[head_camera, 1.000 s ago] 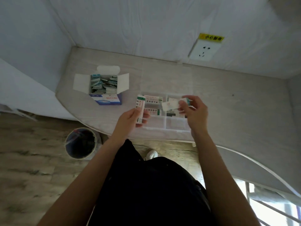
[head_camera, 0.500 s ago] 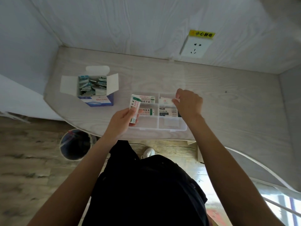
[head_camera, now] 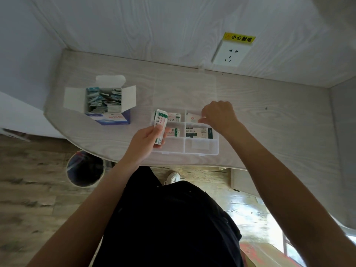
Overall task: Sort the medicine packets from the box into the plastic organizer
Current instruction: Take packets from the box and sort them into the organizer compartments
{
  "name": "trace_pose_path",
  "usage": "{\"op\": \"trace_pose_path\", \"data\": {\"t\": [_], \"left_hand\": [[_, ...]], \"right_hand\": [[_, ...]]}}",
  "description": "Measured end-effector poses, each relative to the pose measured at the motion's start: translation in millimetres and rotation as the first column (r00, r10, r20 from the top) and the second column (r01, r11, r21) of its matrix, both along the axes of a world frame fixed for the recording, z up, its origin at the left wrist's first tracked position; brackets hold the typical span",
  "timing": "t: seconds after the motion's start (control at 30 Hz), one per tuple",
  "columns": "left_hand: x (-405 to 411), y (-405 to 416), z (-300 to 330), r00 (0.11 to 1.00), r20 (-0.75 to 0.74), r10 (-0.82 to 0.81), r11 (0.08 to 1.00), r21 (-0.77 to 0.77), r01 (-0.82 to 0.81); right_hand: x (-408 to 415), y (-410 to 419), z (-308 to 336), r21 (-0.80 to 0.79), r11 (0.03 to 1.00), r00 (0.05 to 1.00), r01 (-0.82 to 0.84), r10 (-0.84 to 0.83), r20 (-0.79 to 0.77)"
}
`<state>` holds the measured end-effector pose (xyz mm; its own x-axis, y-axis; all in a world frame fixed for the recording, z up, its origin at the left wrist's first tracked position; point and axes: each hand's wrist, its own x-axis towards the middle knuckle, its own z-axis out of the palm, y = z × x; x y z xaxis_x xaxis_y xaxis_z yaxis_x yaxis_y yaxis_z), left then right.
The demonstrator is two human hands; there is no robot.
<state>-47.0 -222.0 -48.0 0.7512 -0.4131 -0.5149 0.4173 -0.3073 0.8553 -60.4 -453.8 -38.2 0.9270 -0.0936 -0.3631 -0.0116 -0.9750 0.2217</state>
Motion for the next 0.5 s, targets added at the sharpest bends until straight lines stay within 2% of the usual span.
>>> {"op": "trace_pose_path", "data": {"t": [0.2,0.5], "left_hand": [[-2,-1,0,1.000,0.020,-0.017,1.000,0.012,0.017],[1,3,1,0.998,0.045,-0.034,0.999,0.025,0.033]], "right_hand": [[-1,-13,-11,0.289,0.955,0.997,0.066,-0.072,0.009],[7,-4,-10,0.304,0.951,0.998,-0.059,0.049,0.041]]}}
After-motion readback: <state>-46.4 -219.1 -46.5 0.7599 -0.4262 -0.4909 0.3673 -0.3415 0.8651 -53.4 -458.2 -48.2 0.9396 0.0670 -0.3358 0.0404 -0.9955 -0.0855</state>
